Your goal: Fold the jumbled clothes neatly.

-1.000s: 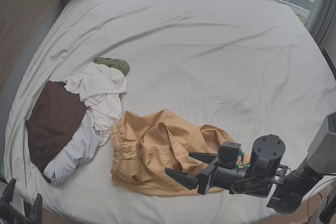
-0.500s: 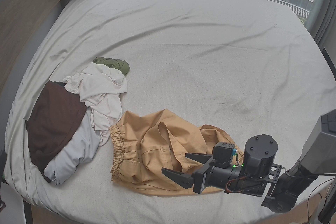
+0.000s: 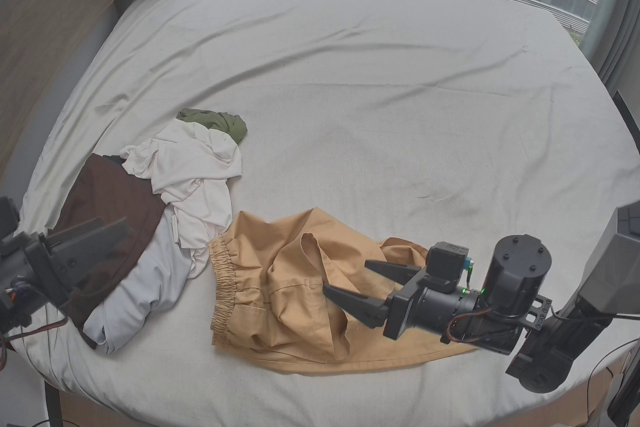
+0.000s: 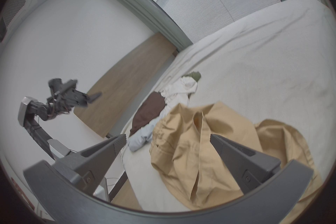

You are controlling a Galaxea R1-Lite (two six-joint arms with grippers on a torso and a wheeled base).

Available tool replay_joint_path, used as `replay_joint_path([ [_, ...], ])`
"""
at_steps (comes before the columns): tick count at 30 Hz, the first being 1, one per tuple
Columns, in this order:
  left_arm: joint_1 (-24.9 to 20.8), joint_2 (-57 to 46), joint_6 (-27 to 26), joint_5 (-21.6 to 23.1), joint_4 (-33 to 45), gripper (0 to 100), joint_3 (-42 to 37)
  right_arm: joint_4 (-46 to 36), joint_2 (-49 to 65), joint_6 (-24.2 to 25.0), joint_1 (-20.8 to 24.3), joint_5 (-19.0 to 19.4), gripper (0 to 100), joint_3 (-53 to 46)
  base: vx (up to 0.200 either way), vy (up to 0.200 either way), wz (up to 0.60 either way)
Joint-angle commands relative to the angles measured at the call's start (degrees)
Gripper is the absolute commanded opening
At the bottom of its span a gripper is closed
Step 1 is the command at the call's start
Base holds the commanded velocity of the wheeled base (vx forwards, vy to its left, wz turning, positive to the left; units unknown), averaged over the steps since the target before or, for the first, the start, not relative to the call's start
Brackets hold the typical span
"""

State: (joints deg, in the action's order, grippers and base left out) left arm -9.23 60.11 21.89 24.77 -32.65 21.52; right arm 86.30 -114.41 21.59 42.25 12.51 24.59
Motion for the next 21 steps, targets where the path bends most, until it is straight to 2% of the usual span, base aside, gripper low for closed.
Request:
replay_joint_path([
  [1, 0.26, 8.62, 0.17, 1.51, -1.72, 100, -0.51, 2.03, 0.68, -0.14, -3.32, 2.08, 100, -2.35, 0.0, 0.0, 0.0],
  [7, 0.09, 12.13, -0.8, 1.6, -3.48, 100, -0.33, 2.21, 5.07, 1.0, -4.72, 3.66, 100, -6.57, 0.0, 0.0, 0.0],
  [8, 0.53, 14.68, -0.8, 2.3, -4.18, 100, -1.21, 1.94, 7.53, 2.58, -7.45, 5.42, 100, -7.01, 0.0, 0.0, 0.0],
  [15, 1.05, 24.09, -0.89, 4.06, -11.04, 100, -4.64, 1.94, 7.01, 3.28, -7.36, 5.86, 100, -7.1, 0.0, 0.0, 0.0],
  [16, 0.79, 27.78, -0.89, 4.41, -15.69, 100, -5.7, 1.94, 7.01, 3.28, -7.54, 5.86, 100, -7.1, 0.0, 0.0, 0.0],
  [17, 0.79, 28.31, -0.89, 4.41, -16.4, 100, -5.87, 1.94, 7.09, 3.28, -7.54, 5.86, 100, -7.1, 0.0, 0.0, 0.0],
  [21, -0.7, 35.16, -0.8, 4.41, -27.12, 100, -9.65, 1.94, 7.53, 3.11, -7.45, 5.77, 100, -7.1, 0.0, 0.0, 0.0],
])
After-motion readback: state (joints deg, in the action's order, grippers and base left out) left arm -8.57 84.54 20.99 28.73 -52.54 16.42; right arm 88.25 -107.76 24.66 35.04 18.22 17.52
